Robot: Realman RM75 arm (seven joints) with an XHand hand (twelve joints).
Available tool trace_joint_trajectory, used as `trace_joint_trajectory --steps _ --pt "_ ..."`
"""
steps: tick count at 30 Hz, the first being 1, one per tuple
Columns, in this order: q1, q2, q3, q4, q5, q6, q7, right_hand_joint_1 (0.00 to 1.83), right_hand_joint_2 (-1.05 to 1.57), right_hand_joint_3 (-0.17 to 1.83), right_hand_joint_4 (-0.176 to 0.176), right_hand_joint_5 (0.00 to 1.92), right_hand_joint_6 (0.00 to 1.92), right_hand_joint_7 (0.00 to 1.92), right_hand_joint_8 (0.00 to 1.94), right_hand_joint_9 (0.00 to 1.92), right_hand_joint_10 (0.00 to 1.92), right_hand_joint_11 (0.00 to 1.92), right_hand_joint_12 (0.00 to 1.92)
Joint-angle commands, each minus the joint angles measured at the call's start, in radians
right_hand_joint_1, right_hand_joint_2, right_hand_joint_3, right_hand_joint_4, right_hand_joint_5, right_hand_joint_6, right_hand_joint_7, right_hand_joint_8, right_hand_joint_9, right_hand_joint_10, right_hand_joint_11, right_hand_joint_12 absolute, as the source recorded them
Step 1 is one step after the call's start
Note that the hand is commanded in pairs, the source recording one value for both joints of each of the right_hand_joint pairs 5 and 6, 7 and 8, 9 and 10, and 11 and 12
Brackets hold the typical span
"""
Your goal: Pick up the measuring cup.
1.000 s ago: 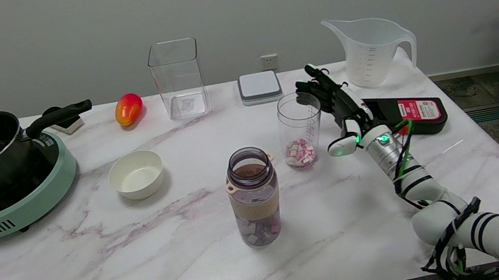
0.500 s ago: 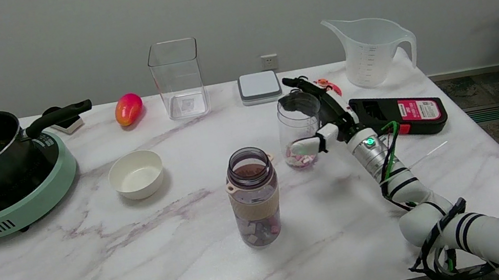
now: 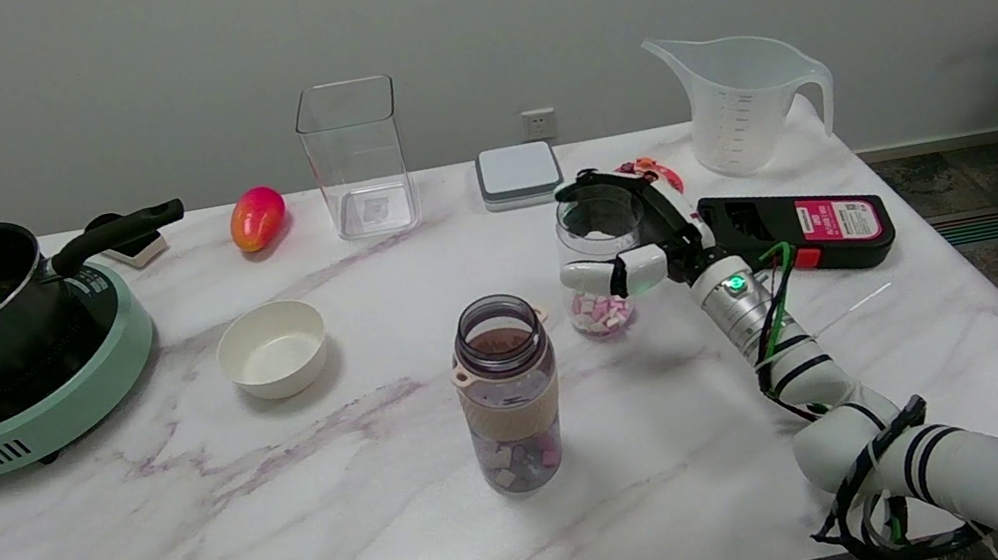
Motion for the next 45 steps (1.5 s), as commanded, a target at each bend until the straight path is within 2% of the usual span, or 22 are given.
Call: trace_joint_trajectory --steps 1,4,5,6,10,13,26,34,39,42,45 --pt "0.012 -0.002 0.015 -0.013 0.003 -0.002 -0.018 1.38 0.33 0.75 0.0 0.91 0.91 1.17 1.17 1.12 1.12 0.84 0.84" --pt "0.014 0.002 0.015 -0.006 0.001 -0.006 -0.018 1.38 0.42 0.73 0.0 1.06 1.06 1.24 1.24 1.17 1.17 0.92 0.92" --pt "0.015 0.003 0.015 -0.004 0.001 -0.007 -0.018 1.38 0.5 0.71 0.0 1.17 1.17 1.29 1.29 1.2 1.2 0.97 0.97" --pt "0.018 0.006 0.015 -0.001 0.0 -0.009 -0.018 1.38 0.61 0.67 0.0 1.33 1.33 1.36 1.36 1.26 1.26 1.04 1.04" --pt "0.033 0.016 0.015 0.01 -0.003 -0.016 -0.018 1.37 0.9 0.56 0.0 1.63 1.63 1.53 1.53 1.36 1.36 1.15 1.15" --pt "0.042 0.026 0.015 0.027 -0.003 -0.033 -0.018 1.32 1.23 0.42 0.0 1.88 1.88 1.69 1.69 1.44 1.44 1.27 1.27" --pt "0.05 0.094 0.057 0.15 -0.004 -0.093 -0.044 1.25 1.48 0.31 0.0 1.92 1.92 1.85 1.85 1.56 1.56 1.37 1.37" --pt "-0.024 0.123 0.162 0.25 -0.026 -0.091 -0.062 1.22 1.57 0.27 0.0 1.92 1.92 1.9 1.9 1.59 1.59 1.39 1.39" --pt "-0.134 0.183 0.239 0.427 -0.062 -0.179 -0.14 1.24 1.57 0.24 0.0 1.92 1.92 1.91 1.91 1.64 1.64 1.43 1.43" --pt "-0.237 0.215 0.326 0.593 -0.07 -0.306 -0.259 1.25 1.57 0.23 0.0 1.92 1.92 1.92 1.92 1.66 1.66 1.45 1.45" --pt "-0.353 0.208 0.423 0.74 -0.064 -0.405 -0.403 1.25 1.57 0.23 0.0 1.92 1.92 1.92 1.92 1.67 1.67 1.45 1.45"
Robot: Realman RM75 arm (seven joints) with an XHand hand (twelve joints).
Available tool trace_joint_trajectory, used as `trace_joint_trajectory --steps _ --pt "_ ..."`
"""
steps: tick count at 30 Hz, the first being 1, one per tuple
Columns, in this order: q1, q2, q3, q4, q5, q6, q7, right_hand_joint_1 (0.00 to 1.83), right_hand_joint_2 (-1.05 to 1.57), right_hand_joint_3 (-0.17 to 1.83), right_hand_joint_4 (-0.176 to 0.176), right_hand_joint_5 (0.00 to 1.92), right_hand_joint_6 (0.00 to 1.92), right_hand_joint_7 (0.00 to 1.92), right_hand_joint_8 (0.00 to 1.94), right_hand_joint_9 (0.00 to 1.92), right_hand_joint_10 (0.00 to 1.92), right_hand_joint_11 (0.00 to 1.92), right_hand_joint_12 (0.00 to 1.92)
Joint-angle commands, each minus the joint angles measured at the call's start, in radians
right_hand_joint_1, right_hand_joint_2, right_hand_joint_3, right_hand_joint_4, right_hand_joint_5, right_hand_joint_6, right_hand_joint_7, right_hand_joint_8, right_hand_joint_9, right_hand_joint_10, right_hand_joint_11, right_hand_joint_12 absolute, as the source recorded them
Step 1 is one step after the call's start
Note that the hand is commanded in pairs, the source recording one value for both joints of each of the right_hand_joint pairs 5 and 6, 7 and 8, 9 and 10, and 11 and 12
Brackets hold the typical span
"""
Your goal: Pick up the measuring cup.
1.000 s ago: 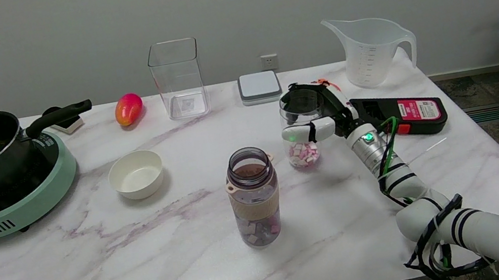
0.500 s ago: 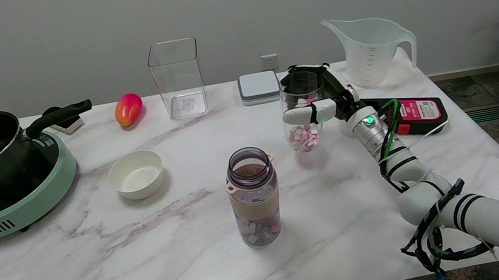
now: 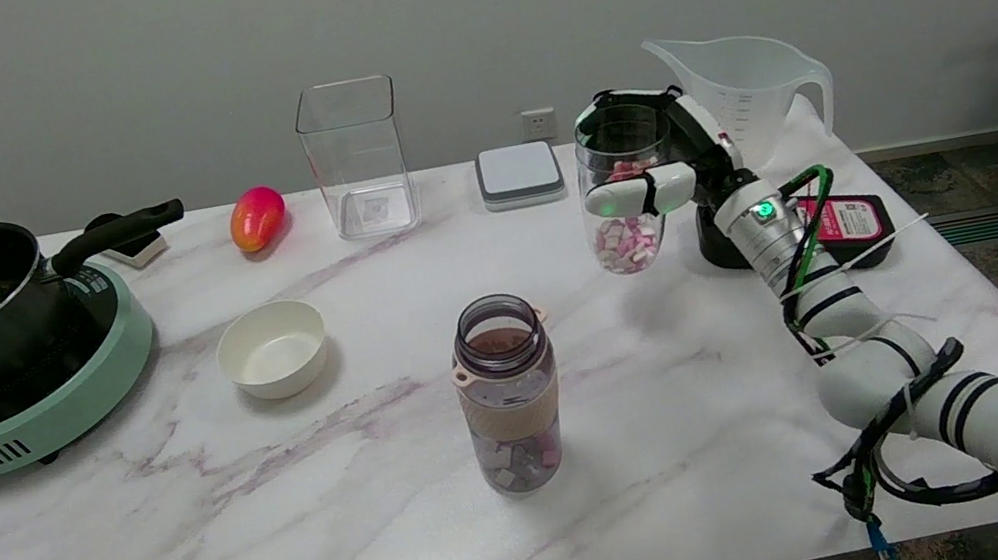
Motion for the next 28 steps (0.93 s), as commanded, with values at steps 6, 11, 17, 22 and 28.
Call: trace_joint_trajectory --steps 6,11,17,22,28 --pt "-0.498 0.043 0.422 0.762 -0.032 -0.542 -0.532 1.25 1.57 0.23 0.0 1.92 1.92 1.92 1.92 1.67 1.67 1.44 1.44" --pt "-0.572 -0.024 0.485 0.891 -0.037 -0.628 -0.554 1.24 1.57 0.22 0.0 1.92 1.92 1.92 1.92 1.67 1.67 1.44 1.44" --pt "-0.594 -0.099 0.499 0.931 -0.022 -0.62 -0.569 1.25 1.57 0.21 0.0 1.92 1.92 1.92 1.92 1.66 1.66 1.43 1.43" --pt "-0.624 -0.126 0.481 0.925 -0.006 -0.553 -0.602 1.24 1.57 0.21 0.0 1.92 1.92 1.92 1.92 1.66 1.66 1.42 1.42" --pt "-0.659 -0.154 0.395 0.862 0.107 -0.358 -0.731 1.23 1.57 0.21 0.0 1.92 1.92 1.92 1.92 1.65 1.65 1.41 1.41"
